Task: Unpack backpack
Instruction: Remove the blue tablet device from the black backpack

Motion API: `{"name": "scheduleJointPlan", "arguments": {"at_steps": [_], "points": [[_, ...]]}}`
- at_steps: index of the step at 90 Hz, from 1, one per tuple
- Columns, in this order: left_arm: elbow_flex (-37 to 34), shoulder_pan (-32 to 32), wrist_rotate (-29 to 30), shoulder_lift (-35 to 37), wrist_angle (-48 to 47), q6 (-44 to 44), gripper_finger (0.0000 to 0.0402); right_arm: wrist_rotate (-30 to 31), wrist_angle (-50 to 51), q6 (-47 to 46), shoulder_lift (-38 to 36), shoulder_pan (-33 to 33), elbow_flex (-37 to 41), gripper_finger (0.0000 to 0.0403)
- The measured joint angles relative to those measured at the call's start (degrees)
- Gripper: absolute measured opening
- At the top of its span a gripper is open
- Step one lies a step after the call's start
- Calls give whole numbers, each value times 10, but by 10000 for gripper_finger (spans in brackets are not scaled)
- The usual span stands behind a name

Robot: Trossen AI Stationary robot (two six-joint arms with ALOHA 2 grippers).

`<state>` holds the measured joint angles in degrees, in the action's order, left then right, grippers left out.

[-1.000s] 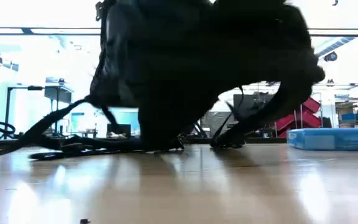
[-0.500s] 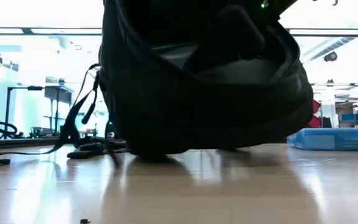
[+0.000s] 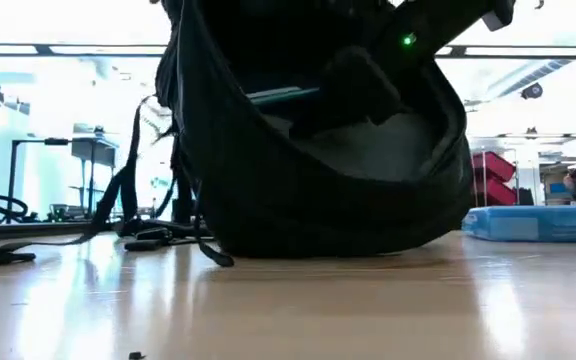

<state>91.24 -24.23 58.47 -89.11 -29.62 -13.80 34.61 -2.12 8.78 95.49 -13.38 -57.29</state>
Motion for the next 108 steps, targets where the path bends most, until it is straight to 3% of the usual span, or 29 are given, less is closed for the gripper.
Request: {"name": "scheduleJointPlan", "arguments": {"at_steps": [15,43,57,86,108], "points": [[-2,31,11,-12,-53,59,37,0,22,24,1,-1,1,225],[-4,89,2,-38,-178,173,38,21,60,152,1,-16,-3,224],[-4,101,-7,-38,-171,172,38,73,96,182,-1,-29,-5,233],[-4,104,-16,-39,-127,126,38,75,32,313,30,-23,-5,231],[9,104,-92,-29,-54,47,38,109,-43,400,40,-23,-6,217]]}}
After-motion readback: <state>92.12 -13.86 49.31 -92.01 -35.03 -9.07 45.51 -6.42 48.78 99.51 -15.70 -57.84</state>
